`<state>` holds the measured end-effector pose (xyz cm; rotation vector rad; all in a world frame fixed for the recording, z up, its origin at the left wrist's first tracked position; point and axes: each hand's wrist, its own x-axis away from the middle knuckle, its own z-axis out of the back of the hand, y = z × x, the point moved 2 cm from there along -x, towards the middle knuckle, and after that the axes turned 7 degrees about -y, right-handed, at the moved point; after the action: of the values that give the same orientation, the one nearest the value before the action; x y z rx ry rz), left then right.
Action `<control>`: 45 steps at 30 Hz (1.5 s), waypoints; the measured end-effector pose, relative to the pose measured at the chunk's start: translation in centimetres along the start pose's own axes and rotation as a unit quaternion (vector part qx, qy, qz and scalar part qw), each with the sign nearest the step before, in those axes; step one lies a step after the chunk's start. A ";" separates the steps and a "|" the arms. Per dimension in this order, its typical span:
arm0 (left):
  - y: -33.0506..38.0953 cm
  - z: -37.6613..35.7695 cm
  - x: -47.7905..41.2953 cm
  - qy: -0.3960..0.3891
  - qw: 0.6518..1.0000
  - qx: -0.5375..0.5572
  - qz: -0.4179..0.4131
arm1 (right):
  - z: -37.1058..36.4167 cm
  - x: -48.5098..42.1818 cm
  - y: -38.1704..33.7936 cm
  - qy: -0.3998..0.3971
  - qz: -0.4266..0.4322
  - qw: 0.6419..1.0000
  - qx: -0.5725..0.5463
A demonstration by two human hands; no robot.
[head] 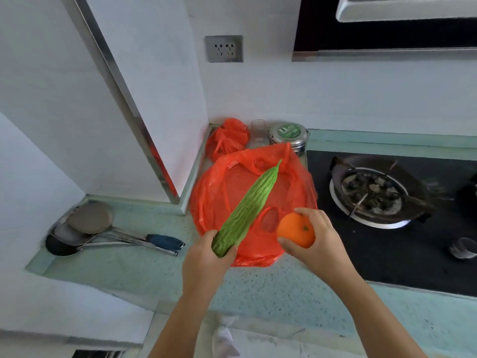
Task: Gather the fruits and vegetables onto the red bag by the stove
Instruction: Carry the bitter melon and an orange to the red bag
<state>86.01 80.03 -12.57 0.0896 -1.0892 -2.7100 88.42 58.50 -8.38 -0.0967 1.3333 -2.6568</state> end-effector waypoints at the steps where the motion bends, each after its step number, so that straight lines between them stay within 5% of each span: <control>1: -0.1 -0.4 -1.2 -0.005 1.000 -0.006 -0.002 | -0.1 -0.7 0.1 0.003 -0.009 1.000 0.003; 14: -1.8 -5.6 -14.1 -0.071 0.991 -0.089 -0.073 | -2.8 -7.3 1.1 0.023 -0.089 0.996 0.018; 30: -4.1 -9.5 -18.0 -0.099 0.979 -0.134 -0.118 | -4.9 -9.7 2.4 0.030 -0.147 0.988 0.031; 45: -4.5 -6.4 -19.2 -0.019 0.968 -0.109 -0.226 | -6.8 -14.0 1.6 0.035 -0.112 0.992 0.040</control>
<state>104.76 83.18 -20.75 0.2824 -0.8533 -3.2325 101.48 65.43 -13.45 -0.1533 1.3032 -2.9221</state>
